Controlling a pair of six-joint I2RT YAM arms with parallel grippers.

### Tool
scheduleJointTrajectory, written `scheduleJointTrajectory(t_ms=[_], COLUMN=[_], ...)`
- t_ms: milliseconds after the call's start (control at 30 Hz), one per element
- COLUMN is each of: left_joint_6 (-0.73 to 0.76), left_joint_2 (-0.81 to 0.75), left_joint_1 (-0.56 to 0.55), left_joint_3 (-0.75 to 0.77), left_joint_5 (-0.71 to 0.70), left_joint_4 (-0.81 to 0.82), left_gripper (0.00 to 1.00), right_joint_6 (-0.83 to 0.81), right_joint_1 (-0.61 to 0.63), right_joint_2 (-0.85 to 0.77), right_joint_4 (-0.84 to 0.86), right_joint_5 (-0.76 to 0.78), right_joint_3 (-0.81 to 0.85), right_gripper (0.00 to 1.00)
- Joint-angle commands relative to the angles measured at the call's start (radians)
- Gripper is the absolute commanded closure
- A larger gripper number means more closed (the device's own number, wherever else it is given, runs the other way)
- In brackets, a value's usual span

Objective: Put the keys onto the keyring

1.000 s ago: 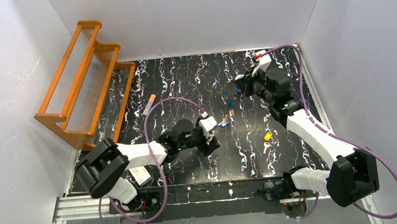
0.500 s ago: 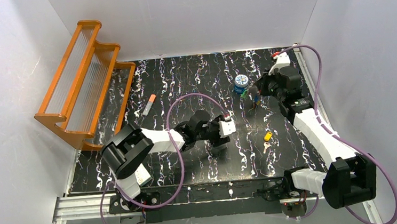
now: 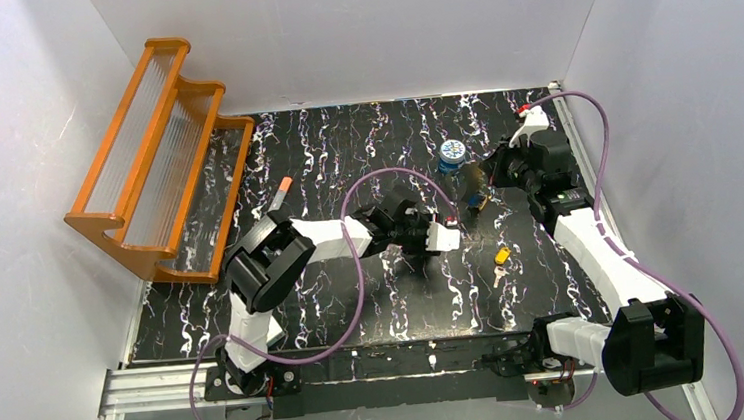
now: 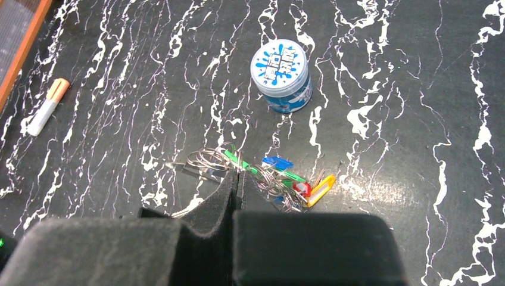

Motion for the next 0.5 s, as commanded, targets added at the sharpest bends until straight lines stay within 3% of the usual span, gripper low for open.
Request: scheduleJointTrajectory(t_ms=[0, 133, 467], left_joint_6=[0.112, 0.143, 0.160], left_joint_2=[0.021, 0.040, 0.101], left_joint_1=[0.028, 0.039, 0.051], left_joint_3=[0.075, 0.094, 0.166], left_joint_5=[0.036, 0.040, 0.044], left_joint_4=[-0.161, -0.198, -0.254], left_gripper=[0.59, 0.61, 0.77], right_joint_6=[0.014, 0.018, 0.025], right_joint_1=[-0.012, -0.016, -0.023], right_joint_2=[-0.014, -0.003, 0.020], right_joint_4=[0.051, 0.057, 0.073], right_joint_5=[-0.034, -0.046, -0.069], right_joint_3=[0.004, 0.004, 0.005], right_gripper=[0.99, 0.99, 0.99])
